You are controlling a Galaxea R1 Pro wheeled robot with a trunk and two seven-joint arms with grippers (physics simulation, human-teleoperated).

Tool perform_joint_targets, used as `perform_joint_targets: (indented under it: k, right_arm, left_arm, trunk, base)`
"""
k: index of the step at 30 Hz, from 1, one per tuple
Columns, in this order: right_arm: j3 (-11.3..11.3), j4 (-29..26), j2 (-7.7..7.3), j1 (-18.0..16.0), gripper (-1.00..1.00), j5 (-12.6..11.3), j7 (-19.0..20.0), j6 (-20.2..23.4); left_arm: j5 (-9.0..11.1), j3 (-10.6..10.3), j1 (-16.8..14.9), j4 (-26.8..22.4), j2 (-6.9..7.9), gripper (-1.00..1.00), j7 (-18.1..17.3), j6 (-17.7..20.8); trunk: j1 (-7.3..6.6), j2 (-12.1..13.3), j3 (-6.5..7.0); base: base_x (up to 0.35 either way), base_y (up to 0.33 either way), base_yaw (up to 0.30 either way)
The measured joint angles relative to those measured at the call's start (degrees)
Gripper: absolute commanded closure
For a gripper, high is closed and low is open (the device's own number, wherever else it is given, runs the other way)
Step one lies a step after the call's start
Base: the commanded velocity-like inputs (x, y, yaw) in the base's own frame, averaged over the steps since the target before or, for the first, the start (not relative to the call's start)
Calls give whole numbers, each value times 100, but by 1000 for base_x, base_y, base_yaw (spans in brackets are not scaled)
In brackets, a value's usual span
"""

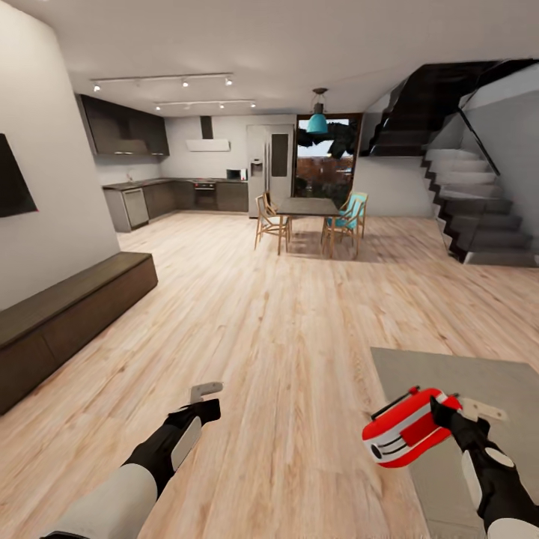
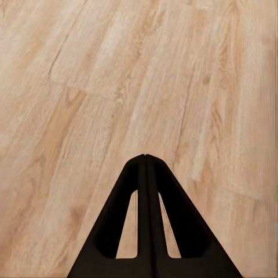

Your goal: Turn on the radio receiver that's on the table in the living room.

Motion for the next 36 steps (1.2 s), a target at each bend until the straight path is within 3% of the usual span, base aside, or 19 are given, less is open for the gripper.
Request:
perform_joint_targets:
  k: [3, 6, 7, 9, 11, 13, 15, 16, 17, 19, 22, 24, 28, 30, 31, 33, 34, 35, 36]
  right_arm:
    - [-22, -317, -1, -1, 100, -59, 204, -25]
    - [-19, -1256, 27, -4, 100, -237, 241, -2]
    - [-22, -1377, 37, -4, 100, -521, 245, 11]
    - [-17, -1505, 46, -4, 100, -1313, 249, 31]
    - [-13, -1517, 52, 0, 100, -1693, 250, 42]
    - [-9, -1512, 111, 17, 100, -1821, 250, 52]
    - [87, -1529, 263, 29, 100, -1690, 249, 65]
    - [298, -1548, 319, 33, 100, -1399, 251, 70]
    - [662, -1557, 348, 32, 100, -1177, 253, 67]
    - [1125, -1568, 379, 35, 100, -802, 227, 70]
    - [2178, -1622, 406, 36, 100, -471, 190, 78]
    - [2424, -1655, 402, 33, 100, -439, 199, 108]
    - [2497, -1654, 405, 33, 100, -433, 179, 146]
    - [2489, -1670, 404, 31, 100, -399, -489, 246]
    - [2541, -1694, 407, 33, 100, -382, -1078, 398]
    - [3262, -1828, 436, 35, 100, -300, -3185, 1112]
    - [3713, -1885, 448, 33, 100, -225, -3737, 1362]
    - [4324, -1928, 465, 31, 100, -402, -4337, 1609]
    - [4400, -1951, 465, 29, 100, -847, -4426, 1720]
  left_arm:
    - [0, 1, 1, -1, -3, 100, -1, 1]
    - [0, 0, 0, 0, -4, 100, 0, -7]
    - [0, 0, 1, 0, -5, 100, 0, -8]
    - [0, 0, 0, 1, -5, 100, -1, -9]
    - [0, 0, 0, 0, -5, 100, -1, -9]
    - [0, -3, 0, 0, -7, 100, 0, -9]
    - [0, -2, -1, 1, -6, 100, -1, -10]
    - [0, 0, 1, -2, 0, 100, 1, -7]
    - [0, -1, -1, 1, 1, 100, 0, -9]
    - [-4, 0, -1, 1, 3, 100, 0, -9]
    - [-7, 0, -1, 1, 3, 100, 0, -7]
    - [-8, 0, 0, -1, 4, 100, 0, -7]
    - [-8, 0, 0, -1, 4, 100, 0, -8]
    - [-8, 1, 1, -3, 5, 100, 1, -7]
    - [-8, 1, 1, -3, 5, 100, 1, -7]
    - [-8, 0, 2, -4, 4, 100, 1, -4]
    - [-8, 0, 1, -3, 4, 100, 1, -4]
    - [-8, 0, 0, -1, 4, 100, 0, -7]
    - [-8, 0, 0, 0, 4, 100, 0, -5]
  trunk:
    - [0, 0, 0]
    - [0, -1, -7]
    - [0, 0, -10]
    - [0, 0, -20]
    - [0, 0, -29]
    - [0, 0, -37]
    - [0, 0, -44]
    - [0, 0, -49]
    - [0, 0, -53]
    - [0, 0, -64]
    - [0, 0, -84]
    - [0, 0, -94]
    - [0, 0, -98]
    - [0, 0, -98]
    - [0, 0, -98]
    - [0, 0, -99]
    - [0, 0, -98]
    - [0, 0, -98]
    - [0, 0, -98]
  base:
    - [0, 0, -300]
    - [0, 0, -243]
    - [0, 0, -193]
    - [0, 0, -199]
    - [0, 0, -206]
    - [0, 0, -194]
    - [0, 0, -163]
    - [0, 0, -145]
    - [0, 0, -131]
    - [0, 0, -101]
    - [0, 0, -35]
    - [0, 0, -6]
    - [0, 0, -1]
    - [0, 0, 0]
    - [0, 0, 0]
    - [0, 0, 0]
    - [0, 0, 0]
    - [0, 0, 0]
    - [0, 0, 0]
